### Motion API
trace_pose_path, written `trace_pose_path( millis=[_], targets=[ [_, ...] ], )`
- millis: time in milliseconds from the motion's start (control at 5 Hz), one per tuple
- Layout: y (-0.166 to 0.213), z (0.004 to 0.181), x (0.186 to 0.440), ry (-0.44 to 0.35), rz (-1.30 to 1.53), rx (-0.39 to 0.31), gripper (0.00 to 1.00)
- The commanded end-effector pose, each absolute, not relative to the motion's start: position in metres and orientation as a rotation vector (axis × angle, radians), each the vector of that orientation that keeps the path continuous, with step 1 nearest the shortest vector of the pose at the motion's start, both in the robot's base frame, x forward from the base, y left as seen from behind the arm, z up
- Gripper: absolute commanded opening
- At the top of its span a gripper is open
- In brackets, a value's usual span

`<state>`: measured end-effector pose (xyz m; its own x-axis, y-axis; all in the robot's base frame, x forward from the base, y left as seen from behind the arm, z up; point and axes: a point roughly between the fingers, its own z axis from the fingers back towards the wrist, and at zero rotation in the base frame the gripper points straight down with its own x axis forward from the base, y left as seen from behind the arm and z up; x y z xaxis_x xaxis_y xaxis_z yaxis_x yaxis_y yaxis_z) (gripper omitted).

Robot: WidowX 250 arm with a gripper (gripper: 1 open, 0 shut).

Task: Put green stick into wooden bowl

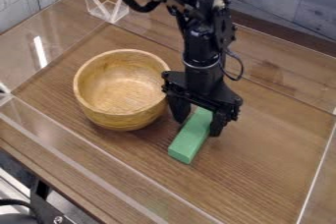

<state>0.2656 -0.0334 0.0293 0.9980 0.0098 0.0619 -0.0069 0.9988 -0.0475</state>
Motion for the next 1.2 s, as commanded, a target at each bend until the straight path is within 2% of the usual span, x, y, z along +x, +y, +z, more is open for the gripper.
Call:
trace_pose_path(
  millis=[0,200,1000],
  targets=[
    [-0.029,0.035,0.267,-0.082,0.023,-0.045,1.00],
    [-0.027,0.029,0.267,-0.079,0.026,-0.039,0.00],
    [-0.013,0.033,0.263,-0.065,0.042,-0.026,0.00]
  ],
)
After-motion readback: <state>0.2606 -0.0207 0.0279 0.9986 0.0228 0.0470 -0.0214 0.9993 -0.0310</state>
